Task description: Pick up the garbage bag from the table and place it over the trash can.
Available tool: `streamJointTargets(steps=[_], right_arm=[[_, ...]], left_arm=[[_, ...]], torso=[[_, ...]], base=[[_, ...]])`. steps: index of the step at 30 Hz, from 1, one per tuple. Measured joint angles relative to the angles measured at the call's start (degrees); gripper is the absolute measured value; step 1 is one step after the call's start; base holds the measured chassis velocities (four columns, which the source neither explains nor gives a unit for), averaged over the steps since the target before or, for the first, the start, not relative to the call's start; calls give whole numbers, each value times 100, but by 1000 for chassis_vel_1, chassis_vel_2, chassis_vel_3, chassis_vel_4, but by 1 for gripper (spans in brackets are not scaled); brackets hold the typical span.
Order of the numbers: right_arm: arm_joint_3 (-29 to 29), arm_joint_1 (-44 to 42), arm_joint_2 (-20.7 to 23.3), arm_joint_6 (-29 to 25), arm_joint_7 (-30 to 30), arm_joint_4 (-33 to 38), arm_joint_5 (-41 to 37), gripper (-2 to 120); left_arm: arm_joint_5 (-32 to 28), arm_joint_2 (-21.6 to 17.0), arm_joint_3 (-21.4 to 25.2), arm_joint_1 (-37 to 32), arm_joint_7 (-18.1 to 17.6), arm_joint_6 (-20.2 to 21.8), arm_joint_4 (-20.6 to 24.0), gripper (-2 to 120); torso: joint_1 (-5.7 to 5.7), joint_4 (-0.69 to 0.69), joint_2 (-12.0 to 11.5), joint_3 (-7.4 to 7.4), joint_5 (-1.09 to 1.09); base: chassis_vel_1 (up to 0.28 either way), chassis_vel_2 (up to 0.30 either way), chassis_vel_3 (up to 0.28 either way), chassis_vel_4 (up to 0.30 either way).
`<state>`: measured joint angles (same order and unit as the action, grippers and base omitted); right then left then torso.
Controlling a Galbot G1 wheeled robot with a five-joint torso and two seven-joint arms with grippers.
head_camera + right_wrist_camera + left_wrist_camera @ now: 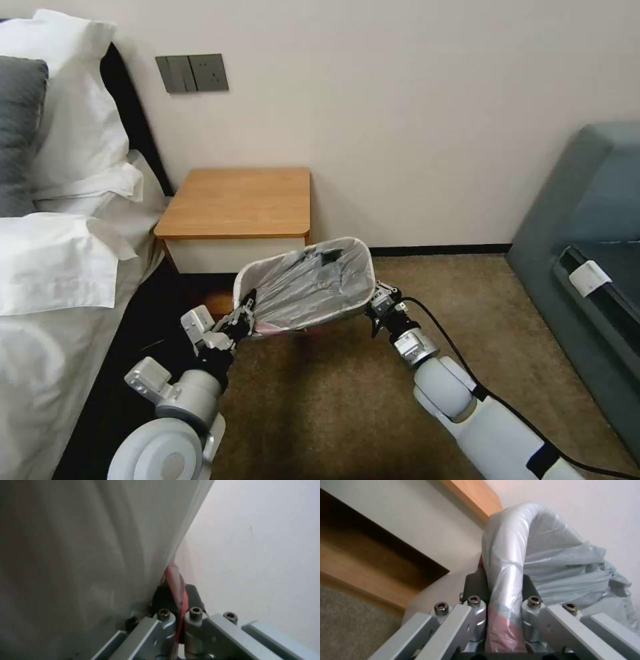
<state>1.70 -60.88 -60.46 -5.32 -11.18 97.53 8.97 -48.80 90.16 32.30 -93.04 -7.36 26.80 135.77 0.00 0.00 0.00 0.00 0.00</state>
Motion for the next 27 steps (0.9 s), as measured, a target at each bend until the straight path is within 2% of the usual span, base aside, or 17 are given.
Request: streamJointTargets(steps=[8,13,15,16,18,22,24,26,27], right_arm=[[-35,-52,-24,-1,-5,-68,53,0],[-94,-180,17,11,31,79,76,16],[-107,-208,23,13,32,108,77,18],[-130,-272,38,15,33,174,77,28],[-140,-300,45,15,37,202,77,32],[-406,-734,191,-35,112,664,61,53],[-447,-791,216,-56,122,719,57,55],[-660,-1186,402,-154,161,1085,-86,67],[-660,-1186,402,-154,161,1085,-86,67]], left_arm=[[-8,46,-2,7,-13,8,-6,8],[7,22,79,69,-20,10,-58,8],[16,20,90,78,-20,10,-66,8],[45,13,119,100,-20,13,-87,8],[55,10,131,108,-20,13,-95,8],[205,-61,215,181,-20,27,-181,7],[219,-72,220,189,-20,27,-190,7],[256,-128,245,257,-20,20,-232,7],[256,-128,245,257,-20,20,-232,7]], torso=[[0,1,0,0,0],[0,0,0,0,0],[0,1,0,0,0],[0,0,0,0,0],[0,0,0,0,0],[0,1,0,0,-1],[0,1,0,0,0],[0,0,0,0,0],[0,0,0,0,0]], base=[[0,0,0,0],[0,0,0,0],[0,0,0,0],[0,0,0,0],[0,0,0,0],[0,0,0,0],[0,0,0,0],[0,0,0,0],[0,0,0,0]])
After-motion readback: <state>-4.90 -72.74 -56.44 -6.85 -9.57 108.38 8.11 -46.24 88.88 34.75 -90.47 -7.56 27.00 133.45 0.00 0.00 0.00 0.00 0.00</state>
